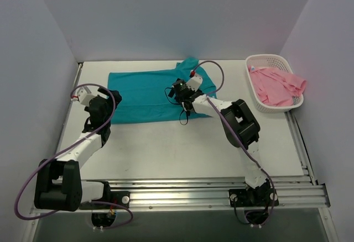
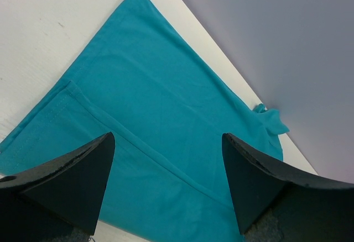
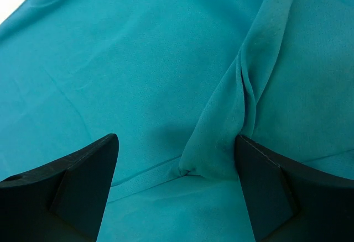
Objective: Fold and stack the t-shirts
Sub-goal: Fold the tshirt
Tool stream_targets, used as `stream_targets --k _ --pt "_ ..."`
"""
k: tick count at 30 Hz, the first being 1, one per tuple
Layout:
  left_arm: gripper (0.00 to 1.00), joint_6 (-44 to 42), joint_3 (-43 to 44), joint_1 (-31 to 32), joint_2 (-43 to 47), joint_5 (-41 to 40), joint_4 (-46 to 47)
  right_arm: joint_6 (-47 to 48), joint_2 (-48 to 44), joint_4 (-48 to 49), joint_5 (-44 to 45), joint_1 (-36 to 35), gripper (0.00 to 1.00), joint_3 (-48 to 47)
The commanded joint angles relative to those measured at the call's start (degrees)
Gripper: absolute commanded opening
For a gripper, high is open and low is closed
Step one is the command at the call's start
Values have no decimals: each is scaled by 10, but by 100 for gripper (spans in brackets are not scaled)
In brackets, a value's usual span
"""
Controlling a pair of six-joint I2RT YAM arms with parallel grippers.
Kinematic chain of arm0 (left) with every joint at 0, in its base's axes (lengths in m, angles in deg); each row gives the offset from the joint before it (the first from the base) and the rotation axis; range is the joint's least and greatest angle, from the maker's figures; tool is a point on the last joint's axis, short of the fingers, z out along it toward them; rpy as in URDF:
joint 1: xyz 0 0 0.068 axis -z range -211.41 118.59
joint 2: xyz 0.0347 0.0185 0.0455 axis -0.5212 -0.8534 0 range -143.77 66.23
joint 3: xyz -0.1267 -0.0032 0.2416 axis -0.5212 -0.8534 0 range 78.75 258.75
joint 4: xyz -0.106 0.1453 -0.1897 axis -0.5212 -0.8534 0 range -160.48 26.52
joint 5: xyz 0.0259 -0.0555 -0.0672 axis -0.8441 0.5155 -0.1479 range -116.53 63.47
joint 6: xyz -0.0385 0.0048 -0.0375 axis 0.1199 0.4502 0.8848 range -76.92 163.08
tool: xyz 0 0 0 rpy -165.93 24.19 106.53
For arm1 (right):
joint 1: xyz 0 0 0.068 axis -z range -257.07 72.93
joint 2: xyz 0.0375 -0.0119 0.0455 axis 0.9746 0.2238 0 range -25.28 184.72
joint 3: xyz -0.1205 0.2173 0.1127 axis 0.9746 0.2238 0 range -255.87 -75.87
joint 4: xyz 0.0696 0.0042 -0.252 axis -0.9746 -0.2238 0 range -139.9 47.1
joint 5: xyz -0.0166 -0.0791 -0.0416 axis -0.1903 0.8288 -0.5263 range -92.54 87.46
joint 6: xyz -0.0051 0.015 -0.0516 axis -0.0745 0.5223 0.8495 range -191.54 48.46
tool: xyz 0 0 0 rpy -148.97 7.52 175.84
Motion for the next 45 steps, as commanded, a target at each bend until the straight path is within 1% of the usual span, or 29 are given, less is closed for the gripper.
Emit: stream_targets --k 1,8,14,18,21,23,25,26,29,33,34,36,40,43,44,45 --pt "87 -12 0 1 14 -9 17 -9 9 -4 6 0 80 -38" --pt "87 -13 -2 1 5 -8 25 -2 32 1 4 0 80 -67" --pt "87 -14 -2 1 -2 -8 32 12 55 4 4 0 80 -117" --pt "87 -20 -3 2 -8 -15 37 19 98 13 7 7 80 -166" --pt "87 -24 1 0 -10 -15 37 12 137 28 -15 20 81 -205" --pt "87 -29 0 0 -4 -21 32 13 154 47 -32 26 81 -225" --pt "87 -37 -2 0 3 -27 31 25 169 94 -39 35 81 -229" --pt "87 -42 -2 -1 5 -32 31 47 171 125 -45 39 81 -231" --pt "88 -62 10 -6 6 -33 30 79 159 141 -53 58 81 -241" --pt "88 -78 75 -18 -29 -13 1 142 100 141 -58 89 82 -248" --pt "88 -80 103 -19 -46 -8 -5 150 95 137 -63 96 82 -254" --pt "89 -85 126 -22 -60 3 -11 168 84 110 -73 118 82 -283" --pt "89 -87 162 -25 -95 12 -7 186 74 93 -90 151 83 -302" --pt "89 -100 211 -29 -141 27 -12 192 83 99 -98 176 83 -314" --pt "89 -106 228 -29 -160 32 -15 192 99 100 -103 180 84 -322" --pt "89 -114 269 -32 -177 39 -26 192 110 100 -109 191 84 -333"
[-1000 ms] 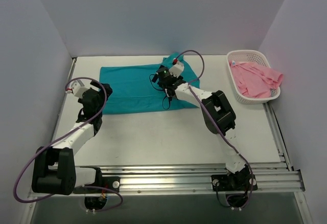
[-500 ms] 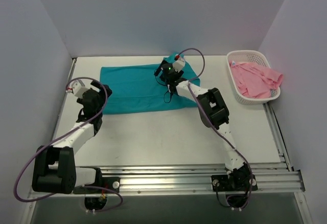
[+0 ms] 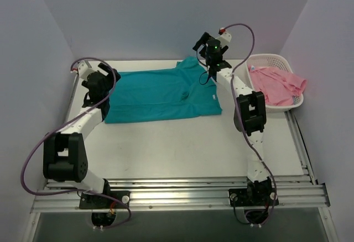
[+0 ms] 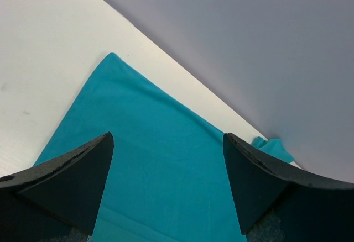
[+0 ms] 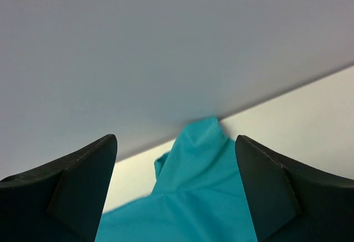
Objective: Fold and stack the t-shirts
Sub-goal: Fold the tshirt
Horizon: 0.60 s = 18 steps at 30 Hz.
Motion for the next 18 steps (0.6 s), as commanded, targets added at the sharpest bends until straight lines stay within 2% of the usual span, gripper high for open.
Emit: stream_targets --k 1,7,10,18 --pt "89 -28 92 -15 -79 45 -14 19 10 2 -36 21 84 -48" --pt "89 -6 217 -54 -228 113 -20 16 110 -22 -76 48 84 -153" --pt "88 1 256 -62 -270 120 -27 12 138 -14 -89 57 84 -178" --pt "88 13 293 -62 -330 140 -4 9 191 15 -116 62 85 -213"
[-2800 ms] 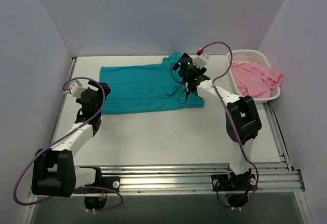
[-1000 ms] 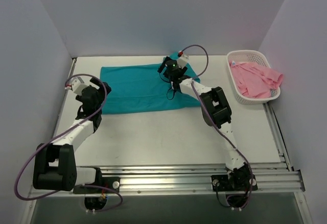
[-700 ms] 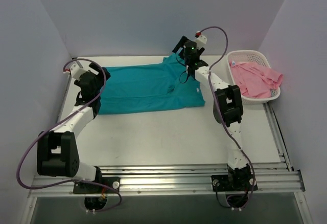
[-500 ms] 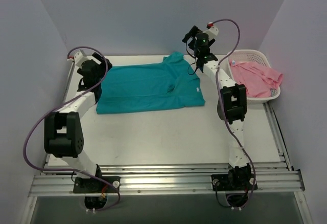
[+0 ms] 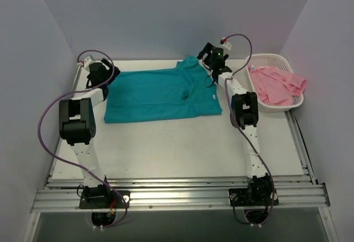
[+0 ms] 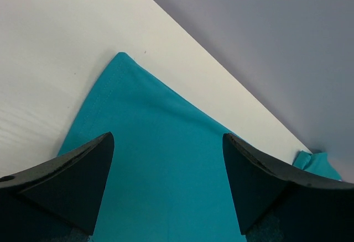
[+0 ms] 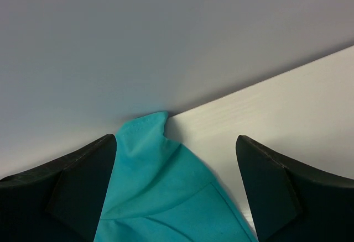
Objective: Fold and stack the t-shirts
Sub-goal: Fold the tshirt
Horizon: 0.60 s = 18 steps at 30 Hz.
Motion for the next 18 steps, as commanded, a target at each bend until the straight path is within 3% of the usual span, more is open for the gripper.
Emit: stream_targets --k 1,18 --pt "88 8 40 2 -14 27 32 5 6 36 -25 3 85 -53" --pt "88 19 48 4 -44 45 79 -47 132 106 -71 -18 91 -153"
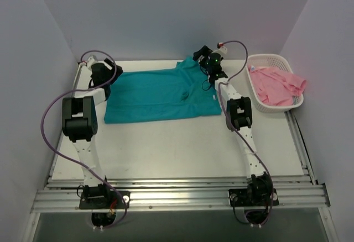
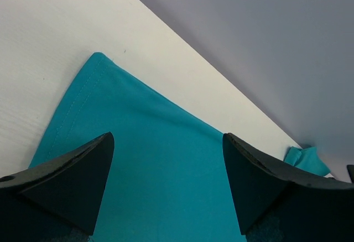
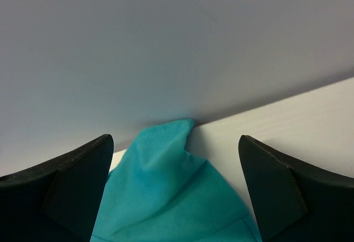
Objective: Fold and stack the t-shirts
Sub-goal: Fold the tshirt
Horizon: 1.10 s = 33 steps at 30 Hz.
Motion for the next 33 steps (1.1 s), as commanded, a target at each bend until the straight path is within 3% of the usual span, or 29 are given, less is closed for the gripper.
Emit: stream_targets --k 1,9,14,21,24,29,33 --pt "88 9 12 1 5 11 52 -11 15 34 -11 -21 92 -35" --pt "88 9 -13 7 21 12 69 -11 32 51 1 -47 93 -53" --pt "88 -28 -19 13 48 14 72 53 -73 125 54 -65 93 92" --pt "88 -36 -55 14 101 17 80 53 -63 72 49 -62 91 34" --pt "88 -41 -72 13 112 13 81 53 -56 70 49 -62 89 32" --pt "88 -49 -76 12 113 11 81 52 -43 66 52 -56 75 28" --pt "88 -50 -75 10 109 12 81 45 -36 60 52 -52 73 25"
